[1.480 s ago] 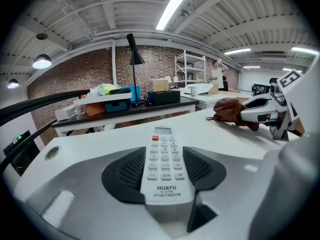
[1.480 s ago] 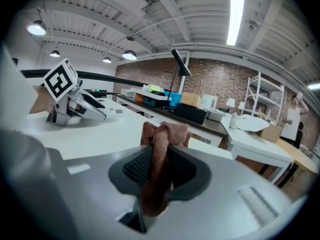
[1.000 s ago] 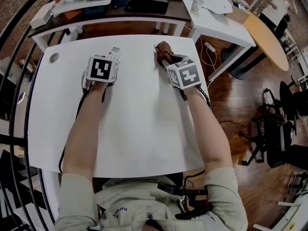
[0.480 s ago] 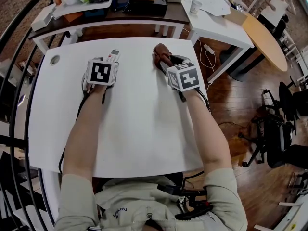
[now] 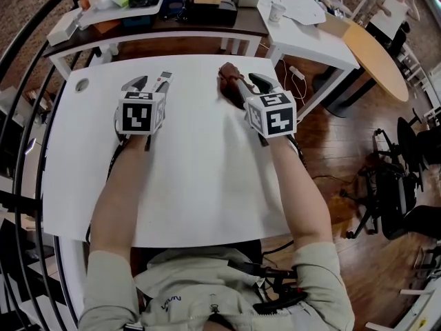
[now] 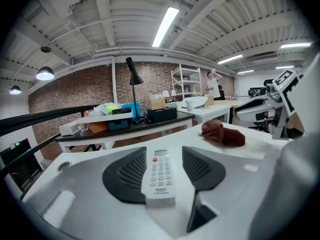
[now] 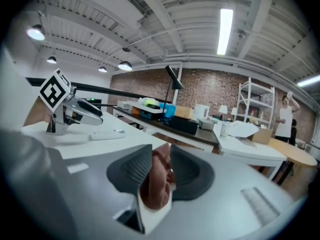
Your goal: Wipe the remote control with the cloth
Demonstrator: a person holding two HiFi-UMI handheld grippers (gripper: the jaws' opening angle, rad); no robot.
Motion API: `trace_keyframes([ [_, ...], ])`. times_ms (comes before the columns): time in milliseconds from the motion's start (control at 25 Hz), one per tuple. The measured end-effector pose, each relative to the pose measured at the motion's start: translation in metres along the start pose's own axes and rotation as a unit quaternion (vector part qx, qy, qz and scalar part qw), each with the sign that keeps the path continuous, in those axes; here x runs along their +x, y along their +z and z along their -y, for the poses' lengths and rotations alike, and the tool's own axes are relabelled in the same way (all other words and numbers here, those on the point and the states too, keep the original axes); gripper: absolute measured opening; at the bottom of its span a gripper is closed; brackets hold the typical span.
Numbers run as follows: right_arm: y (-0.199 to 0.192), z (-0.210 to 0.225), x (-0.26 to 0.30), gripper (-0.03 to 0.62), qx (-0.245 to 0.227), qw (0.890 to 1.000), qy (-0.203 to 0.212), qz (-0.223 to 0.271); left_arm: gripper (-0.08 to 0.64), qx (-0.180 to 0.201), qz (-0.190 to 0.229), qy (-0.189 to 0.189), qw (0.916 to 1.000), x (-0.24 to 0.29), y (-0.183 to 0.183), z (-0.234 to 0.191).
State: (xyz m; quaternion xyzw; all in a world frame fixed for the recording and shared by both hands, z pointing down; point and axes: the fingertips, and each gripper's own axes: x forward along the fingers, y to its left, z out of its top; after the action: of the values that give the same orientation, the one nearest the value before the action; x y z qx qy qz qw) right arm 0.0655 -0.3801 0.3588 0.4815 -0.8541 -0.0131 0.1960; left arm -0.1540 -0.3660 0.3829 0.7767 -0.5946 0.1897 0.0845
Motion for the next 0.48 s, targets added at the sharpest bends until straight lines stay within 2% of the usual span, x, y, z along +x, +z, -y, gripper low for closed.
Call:
trace_keyframes([
  [240,0.025,-0.017,-0.043,0.038,-0.011,0.998,-0.009,0.056,0.190,0.014,0.067,-0.005,0.9977,-0.044,0.018,0.020],
  [480,0.053,-0.033,-0.087,0.007,-0.018,0.994,-0.011,0.112,0.157,0.017,0.132,-0.005,0.9911,-0.094,0.038,0.037],
])
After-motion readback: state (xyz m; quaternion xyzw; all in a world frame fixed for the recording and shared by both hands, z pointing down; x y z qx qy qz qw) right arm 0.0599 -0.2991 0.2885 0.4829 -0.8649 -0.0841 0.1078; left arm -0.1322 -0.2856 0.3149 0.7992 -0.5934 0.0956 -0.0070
